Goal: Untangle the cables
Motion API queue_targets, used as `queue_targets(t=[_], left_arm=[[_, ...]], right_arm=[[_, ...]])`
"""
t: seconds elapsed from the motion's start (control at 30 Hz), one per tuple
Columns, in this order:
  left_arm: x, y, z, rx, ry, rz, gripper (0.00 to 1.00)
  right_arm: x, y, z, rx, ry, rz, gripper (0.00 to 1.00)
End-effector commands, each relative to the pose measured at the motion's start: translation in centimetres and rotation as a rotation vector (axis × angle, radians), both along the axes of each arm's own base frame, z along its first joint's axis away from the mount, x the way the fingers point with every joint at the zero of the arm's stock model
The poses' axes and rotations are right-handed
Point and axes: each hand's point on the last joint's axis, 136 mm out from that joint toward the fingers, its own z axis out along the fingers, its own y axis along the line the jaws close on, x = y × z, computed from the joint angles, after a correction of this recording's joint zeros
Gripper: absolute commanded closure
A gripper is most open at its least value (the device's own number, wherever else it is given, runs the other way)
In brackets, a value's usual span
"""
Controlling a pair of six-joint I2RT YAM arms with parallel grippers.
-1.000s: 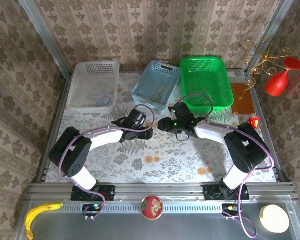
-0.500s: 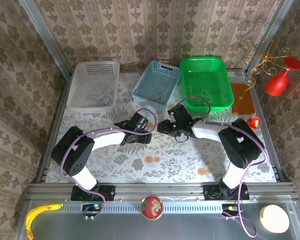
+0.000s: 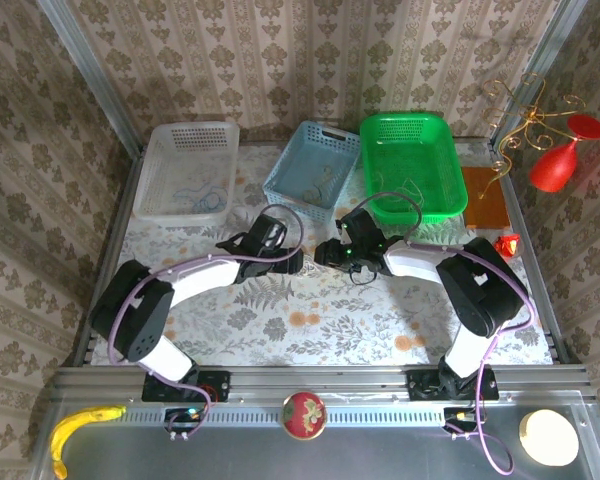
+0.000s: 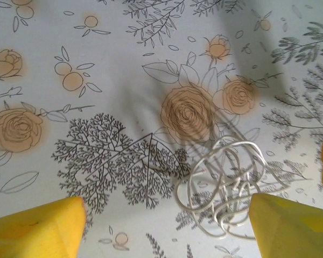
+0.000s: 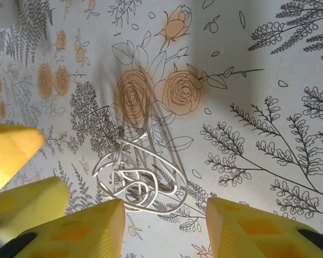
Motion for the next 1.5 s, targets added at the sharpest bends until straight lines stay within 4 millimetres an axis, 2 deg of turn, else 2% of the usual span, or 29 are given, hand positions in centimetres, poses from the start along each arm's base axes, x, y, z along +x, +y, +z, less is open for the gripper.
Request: queue_targets(t=[0.0,0.1,0.6,1.07,1.27,1.47], left_arm=[[0.5,-0.4,-0.8,0.023,0.018,-0.025,0.19],[0.3,-0.3,-2.1,0.051,0.040,-0.036,0.19],[-2.9,-0.3,-5.4,0.085,0.106,-0.063,0.21],[-3.3,-0.8,-5.7,0.071,0.109,-0.070,0.21],[-3.4,-1.1,-5.8,0.064,0.108,-0.077,0.22],[-3.5,-1.3,-5.7,0.054,0.105,-0.081,0.22]], right_arm=[[0.5,0.4,0.3,0.015,0.001,-0.015,0.54],[0.5,0.5,0.2,0.016,0.008,-0.016,0.54],[1.0,1.3,-0.8,0.033,0.057,-0.021,0.52],[1.4,2.2,-2.8,0.101,0.142,-0.073,0.55],[1.6,2.7,-3.0,0.158,0.162,-0.095,0.64],[1.8,2.7,-2.5,0.192,0.153,-0.108,0.90]])
